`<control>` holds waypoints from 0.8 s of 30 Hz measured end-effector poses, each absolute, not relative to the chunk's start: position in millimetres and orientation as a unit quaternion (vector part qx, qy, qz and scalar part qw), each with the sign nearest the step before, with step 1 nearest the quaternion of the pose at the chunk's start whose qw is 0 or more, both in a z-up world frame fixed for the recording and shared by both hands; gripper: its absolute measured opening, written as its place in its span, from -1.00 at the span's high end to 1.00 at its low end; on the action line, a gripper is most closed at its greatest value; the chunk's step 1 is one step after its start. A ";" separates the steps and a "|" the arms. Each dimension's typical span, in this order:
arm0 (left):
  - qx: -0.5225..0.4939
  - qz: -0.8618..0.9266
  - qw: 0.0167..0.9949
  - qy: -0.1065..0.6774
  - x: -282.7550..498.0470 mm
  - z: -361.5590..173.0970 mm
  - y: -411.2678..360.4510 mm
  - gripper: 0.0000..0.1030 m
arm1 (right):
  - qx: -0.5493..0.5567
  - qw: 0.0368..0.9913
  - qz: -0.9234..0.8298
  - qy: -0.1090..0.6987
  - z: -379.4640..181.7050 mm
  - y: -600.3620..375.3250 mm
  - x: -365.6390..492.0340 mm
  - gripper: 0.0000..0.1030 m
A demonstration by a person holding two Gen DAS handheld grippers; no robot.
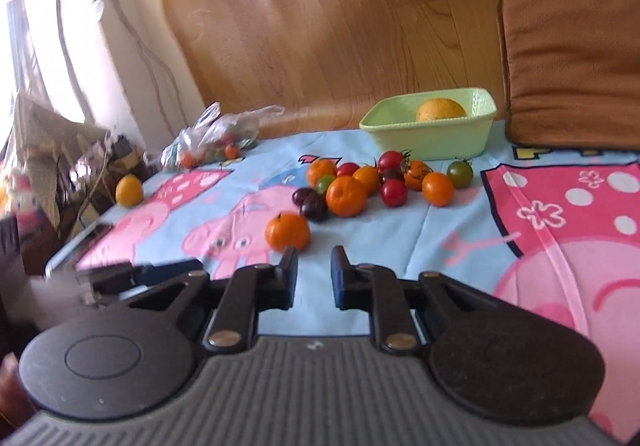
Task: Organize fruits
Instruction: 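Withdraw the left tool from the basket back over the fruit pile, then grasp a mandarin with the left tool while the right tool grasps a dark cherry tomato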
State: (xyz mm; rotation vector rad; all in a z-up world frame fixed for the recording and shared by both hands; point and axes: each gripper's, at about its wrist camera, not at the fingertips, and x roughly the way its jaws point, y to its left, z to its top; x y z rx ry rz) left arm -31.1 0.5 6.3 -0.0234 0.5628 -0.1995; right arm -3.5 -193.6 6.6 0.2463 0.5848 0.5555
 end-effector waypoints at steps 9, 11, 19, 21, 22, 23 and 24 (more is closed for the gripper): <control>-0.024 -0.112 0.942 0.316 26.6 -11.2 6.2 0.24 | 0.195 0.871 0.266 0.365 -0.7 -168.6 78.1 0.55; -0.031 -0.109 0.945 0.308 21.4 -9.7 12.9 0.25 | 0.206 0.860 0.266 0.385 -5.5 -161.1 88.8 0.54; -0.076 -0.118 0.941 0.308 2.1 -11.4 46.8 0.25 | 0.200 0.860 0.249 0.398 -18.7 -130.6 102.1 0.34; -0.077 -0.119 0.941 0.308 3.7 -11.2 46.9 0.24 | 0.202 0.863 0.236 0.399 -21.9 -124.6 105.3 0.34; -0.074 -0.119 0.941 0.307 3.8 -11.3 45.8 0.24 | 0.204 0.865 0.228 0.398 -23.8 -122.4 107.1 0.34; -0.069 -0.118 0.942 0.307 3.5 -11.3 44.5 0.23 | 0.202 0.868 0.223 0.394 -25.4 -121.2 108.2 0.38; -0.066 -0.118 0.942 0.306 3.3 -11.4 43.3 0.22 | 0.198 0.872 0.223 0.387 -25.4 -120.5 107.7 0.40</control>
